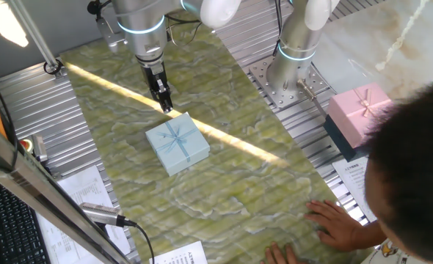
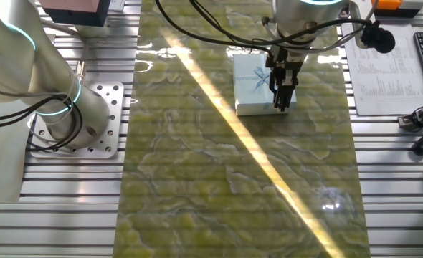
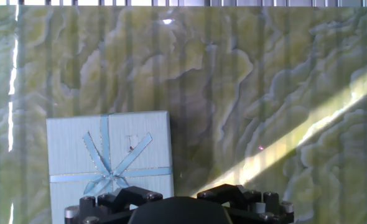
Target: Open a box
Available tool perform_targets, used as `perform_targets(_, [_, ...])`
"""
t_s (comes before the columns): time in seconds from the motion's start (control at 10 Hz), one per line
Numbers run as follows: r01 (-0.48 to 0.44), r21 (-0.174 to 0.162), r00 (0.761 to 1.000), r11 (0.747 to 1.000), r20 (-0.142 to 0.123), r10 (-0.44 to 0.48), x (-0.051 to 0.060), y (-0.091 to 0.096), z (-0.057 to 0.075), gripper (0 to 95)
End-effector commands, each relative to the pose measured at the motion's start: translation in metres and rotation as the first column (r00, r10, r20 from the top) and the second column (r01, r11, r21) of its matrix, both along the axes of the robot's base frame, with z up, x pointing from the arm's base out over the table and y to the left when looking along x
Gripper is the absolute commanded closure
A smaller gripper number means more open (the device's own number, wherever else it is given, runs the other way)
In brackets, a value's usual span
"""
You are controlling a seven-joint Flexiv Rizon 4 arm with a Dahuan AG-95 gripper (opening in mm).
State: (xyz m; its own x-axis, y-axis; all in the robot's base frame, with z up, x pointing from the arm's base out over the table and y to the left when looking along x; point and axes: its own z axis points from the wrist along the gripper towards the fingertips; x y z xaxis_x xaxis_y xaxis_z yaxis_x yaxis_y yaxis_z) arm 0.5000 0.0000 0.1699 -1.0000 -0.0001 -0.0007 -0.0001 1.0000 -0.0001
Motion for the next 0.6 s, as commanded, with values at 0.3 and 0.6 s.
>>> perform_targets(0.3, [-0.036, 0.002, 0.998, 0.999, -0.046, 0.036, -0.0004, 0.0004, 0.0012, 95.0])
perform_targets(0.6, [-0.038, 0.004, 0.998, 0.999, -0.05, 0.038, -0.0005, 0.0005, 0.0015, 95.0])
